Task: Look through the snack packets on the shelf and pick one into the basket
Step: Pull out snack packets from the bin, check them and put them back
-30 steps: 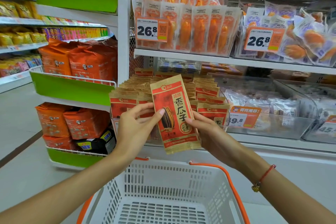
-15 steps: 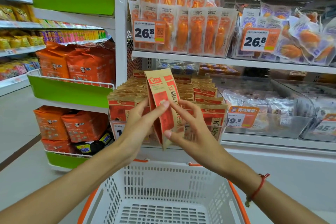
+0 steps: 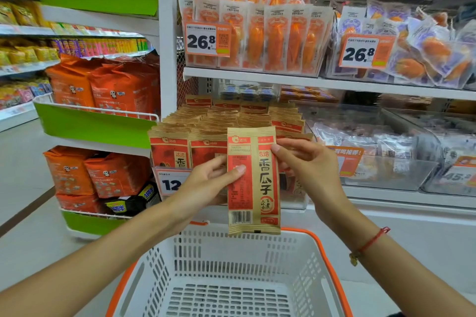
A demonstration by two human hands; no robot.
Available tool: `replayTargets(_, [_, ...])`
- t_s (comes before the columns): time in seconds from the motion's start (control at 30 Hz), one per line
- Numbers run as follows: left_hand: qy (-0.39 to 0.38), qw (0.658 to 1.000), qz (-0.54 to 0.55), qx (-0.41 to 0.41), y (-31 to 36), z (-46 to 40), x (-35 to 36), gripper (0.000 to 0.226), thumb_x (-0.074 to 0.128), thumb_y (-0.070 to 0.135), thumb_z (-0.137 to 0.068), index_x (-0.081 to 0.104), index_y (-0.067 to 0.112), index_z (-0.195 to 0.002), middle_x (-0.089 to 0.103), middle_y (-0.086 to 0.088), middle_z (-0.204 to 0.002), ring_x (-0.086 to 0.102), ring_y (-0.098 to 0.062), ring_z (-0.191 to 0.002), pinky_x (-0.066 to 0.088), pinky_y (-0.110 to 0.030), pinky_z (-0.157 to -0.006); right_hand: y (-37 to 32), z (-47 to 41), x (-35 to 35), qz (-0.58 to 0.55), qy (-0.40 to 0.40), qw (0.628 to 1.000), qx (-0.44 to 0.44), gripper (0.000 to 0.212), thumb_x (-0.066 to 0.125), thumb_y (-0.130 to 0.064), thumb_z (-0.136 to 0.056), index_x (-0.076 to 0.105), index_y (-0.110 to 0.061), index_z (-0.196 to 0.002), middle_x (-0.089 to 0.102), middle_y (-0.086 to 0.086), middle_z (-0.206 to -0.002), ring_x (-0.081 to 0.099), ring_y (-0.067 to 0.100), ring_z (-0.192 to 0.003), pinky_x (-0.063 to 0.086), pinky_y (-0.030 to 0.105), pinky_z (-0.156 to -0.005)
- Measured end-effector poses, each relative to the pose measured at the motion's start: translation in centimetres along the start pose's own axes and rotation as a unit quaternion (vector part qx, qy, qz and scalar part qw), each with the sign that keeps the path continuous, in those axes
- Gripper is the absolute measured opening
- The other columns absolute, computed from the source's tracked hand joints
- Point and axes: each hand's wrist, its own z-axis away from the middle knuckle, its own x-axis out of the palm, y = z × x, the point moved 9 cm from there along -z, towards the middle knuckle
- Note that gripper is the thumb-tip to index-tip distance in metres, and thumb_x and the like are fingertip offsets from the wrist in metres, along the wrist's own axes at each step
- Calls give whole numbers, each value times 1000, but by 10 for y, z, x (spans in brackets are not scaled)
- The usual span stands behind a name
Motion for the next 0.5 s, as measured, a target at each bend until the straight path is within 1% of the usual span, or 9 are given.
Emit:
replayTargets(0.07, [-2,1000,-16,1,-1,0,1,38,61,35,-90,57,34,-129,72,8,-114,67,-10,-108,48,-39,-102,4,0,-2,3,5,1000,8,15,74,-19,-82,74,-15,-96,74,-7,-71,71,7,-66,55,16,-54])
replayTargets(0.17, [-3,1000,-24,10,-1,0,3,37,59,32,-92,57,33,-128,73,8,-110,69,-8,-101,54,-28,-91,11,1,-2,-11,17,1000,17,15,73,-17,-83,74,-13,-98,74,-3,-73,72,9,-68,56,18,-56])
replayTargets(0.2, [-2,1000,-26,12,-1,0,3,36,59,32,-92,57,33,-128,73,8,-109,69,-8,-101,55,-27,-88,13,2,-1,-18,18,999,19,15,73,-16,-84,73,-13,-98,75,-1,-74,72,10,-67,55,18,-55])
replayTargets(0.27, [6,1000,-26,15,-2,1,1,37,60,31,-90,57,32,-127,73,8,-110,69,-8,-102,55,-30,-90,15,2,2,-28,18,999,22,15,72,-16,-85,73,-13,-99,75,4,-76,72,10,-66,53,17,-54])
replayTargets(0.33, [33,999,-19,24,-1,1,-4,35,63,31,-88,60,32,-123,72,7,-112,68,-10,-105,54,-36,-94,17,2,6,-31,6,999,20,16,72,-16,-85,71,-14,-101,74,6,-78,71,9,-68,52,16,-54])
replayTargets(0.37, [52,998,-12,34,0,2,-6,33,63,31,-87,61,33,-119,72,7,-113,67,-10,-106,54,-37,-94,18,2,10,-25,-10,999,18,17,72,-17,-84,70,-15,-101,74,5,-80,71,10,-72,53,18,-56])
replayTargets(0.43, [99,993,13,58,6,4,-14,29,63,29,-88,62,32,-117,71,8,-113,67,-10,-106,55,-37,-92,17,3,21,28,-46,999,-8,21,75,-17,-83,68,-20,-102,72,2,-85,70,16,-80,57,26,-63])
replayTargets(0.5, [149,985,52,75,11,7,-23,27,61,26,-92,61,28,-119,72,8,-111,69,-11,-103,57,-35,-87,13,7,33,91,-80,991,-49,32,76,-15,-81,65,-22,-110,70,-2,-92,67,17,-84,59,32,-70])
